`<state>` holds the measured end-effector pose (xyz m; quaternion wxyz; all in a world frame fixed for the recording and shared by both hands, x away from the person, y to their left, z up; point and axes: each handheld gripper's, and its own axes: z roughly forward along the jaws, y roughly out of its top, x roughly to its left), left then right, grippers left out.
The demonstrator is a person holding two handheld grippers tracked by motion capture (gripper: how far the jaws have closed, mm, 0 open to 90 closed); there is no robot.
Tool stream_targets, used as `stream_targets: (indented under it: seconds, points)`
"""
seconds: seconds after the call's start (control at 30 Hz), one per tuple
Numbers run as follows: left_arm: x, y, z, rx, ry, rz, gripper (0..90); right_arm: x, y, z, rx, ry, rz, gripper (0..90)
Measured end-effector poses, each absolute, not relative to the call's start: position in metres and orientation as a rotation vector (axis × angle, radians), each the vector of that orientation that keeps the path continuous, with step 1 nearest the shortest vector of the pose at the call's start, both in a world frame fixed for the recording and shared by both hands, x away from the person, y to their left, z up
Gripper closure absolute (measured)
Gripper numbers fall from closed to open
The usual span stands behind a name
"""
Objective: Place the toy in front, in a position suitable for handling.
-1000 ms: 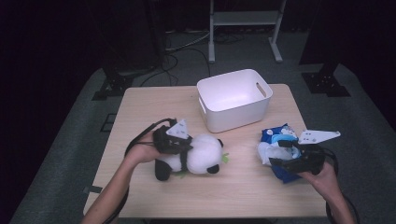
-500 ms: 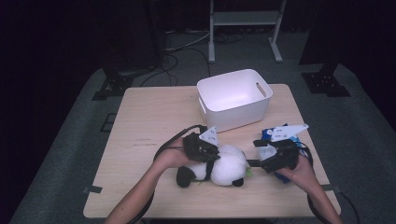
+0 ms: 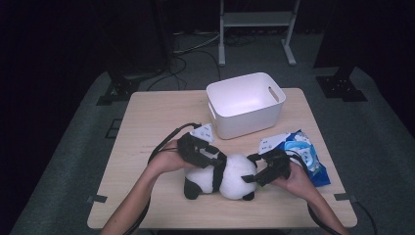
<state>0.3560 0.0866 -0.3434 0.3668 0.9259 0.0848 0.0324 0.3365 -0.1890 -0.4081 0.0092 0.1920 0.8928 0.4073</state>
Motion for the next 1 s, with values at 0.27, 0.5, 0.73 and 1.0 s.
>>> stream_targets:
  seconds: [0.27, 0.5, 0.73, 1.0]
  points:
    - [0.355, 0.121, -0.346, 2.315, 0.303, 0.076, 45.7, 0.333, -0.194, -0.411, 0.601, 2.832, 1.206, 17.6]
    - [0.351, 0.145, -0.359, 2.256, 0.358, 0.077, 37.3, 0.332, -0.197, -0.414, 0.615, 2.828, 1.227, 17.6]
    - [0.347, 0.157, -0.380, 2.184, 0.401, 0.032, 34.5, 0.334, -0.196, -0.415, 0.635, 2.807, 1.248, 17.6]
    - [0.344, 0.158, -0.386, 2.160, 0.403, 0.021, 33.5, 0.335, -0.196, -0.415, 0.652, 2.800, 1.259, 17.7]
